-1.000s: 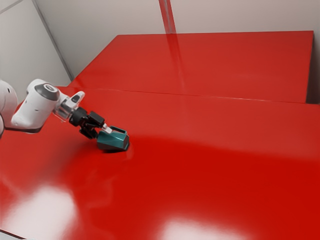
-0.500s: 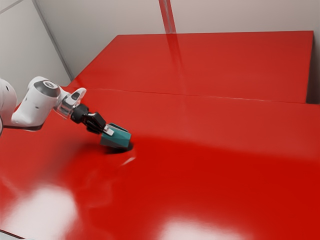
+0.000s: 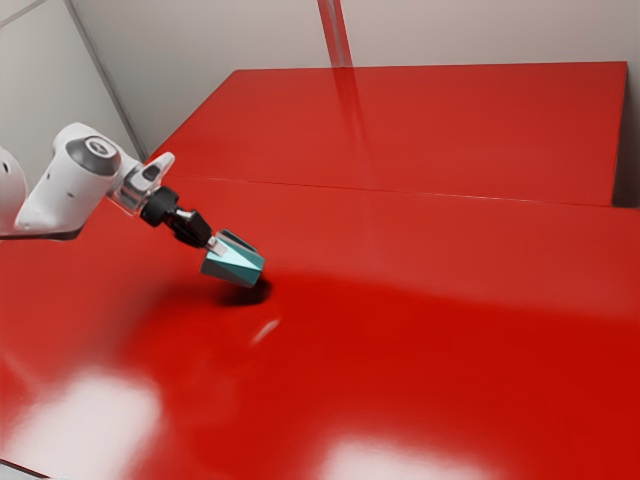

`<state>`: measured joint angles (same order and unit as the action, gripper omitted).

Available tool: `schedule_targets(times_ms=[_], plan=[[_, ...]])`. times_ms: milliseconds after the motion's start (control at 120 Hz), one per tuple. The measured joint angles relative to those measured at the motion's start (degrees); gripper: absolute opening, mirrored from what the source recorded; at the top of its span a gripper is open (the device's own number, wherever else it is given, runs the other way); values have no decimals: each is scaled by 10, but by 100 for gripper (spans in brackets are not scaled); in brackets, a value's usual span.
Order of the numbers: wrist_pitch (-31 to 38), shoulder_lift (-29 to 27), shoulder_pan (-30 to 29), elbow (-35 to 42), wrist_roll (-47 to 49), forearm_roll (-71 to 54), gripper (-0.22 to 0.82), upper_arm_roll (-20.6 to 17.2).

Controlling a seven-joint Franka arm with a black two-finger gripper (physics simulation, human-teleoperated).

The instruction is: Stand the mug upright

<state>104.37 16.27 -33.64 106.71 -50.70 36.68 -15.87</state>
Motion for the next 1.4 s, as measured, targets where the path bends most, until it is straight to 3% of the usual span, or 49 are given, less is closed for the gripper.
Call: schedule_targets(times_ms=[308,600,1350,1400], plan=[[121,-93,0,76,71,-232,-18,-91],[185,-157,2,154,151,-306,-18,-124],[135,-163,66,183,263,-348,-18,-140],[134,-162,69,183,267,-348,-14,-140]])
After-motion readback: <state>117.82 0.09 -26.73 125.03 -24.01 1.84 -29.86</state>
